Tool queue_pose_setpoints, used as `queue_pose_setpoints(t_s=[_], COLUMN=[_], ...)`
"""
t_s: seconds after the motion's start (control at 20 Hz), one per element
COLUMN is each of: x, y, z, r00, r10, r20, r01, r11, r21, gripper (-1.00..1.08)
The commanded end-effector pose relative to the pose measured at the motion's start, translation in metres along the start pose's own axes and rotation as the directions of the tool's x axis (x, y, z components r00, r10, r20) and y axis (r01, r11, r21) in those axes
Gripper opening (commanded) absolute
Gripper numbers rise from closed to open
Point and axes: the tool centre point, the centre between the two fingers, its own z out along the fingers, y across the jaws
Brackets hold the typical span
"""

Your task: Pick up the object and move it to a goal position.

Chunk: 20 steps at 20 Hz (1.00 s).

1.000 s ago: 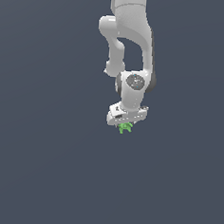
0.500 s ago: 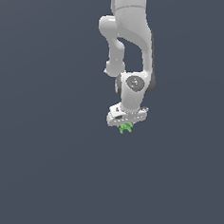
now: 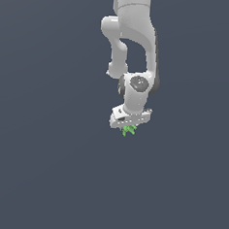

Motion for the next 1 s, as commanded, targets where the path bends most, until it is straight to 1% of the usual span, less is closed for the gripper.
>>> queue_pose_setpoints(t_s=[0.0,0.2,0.4,0.95], x=[0.001,0.002,0.004,0.013], y=[-0.001,-0.005,-0.011,-0.034], z=[-0.008,-0.028,-0.057,-0.171], r00=[1.000,1.000,1.000,1.000], r10=[0.000,0.000,-0.001,-0.001], r20=[-0.001,-0.001,-0.001,0.000], r01=[0.000,0.000,0.001,0.001], r11=[1.000,1.000,1.000,1.000], r21=[0.000,0.000,0.000,0.000], gripper=[-1.00,-1.00,-1.00,-1.00])
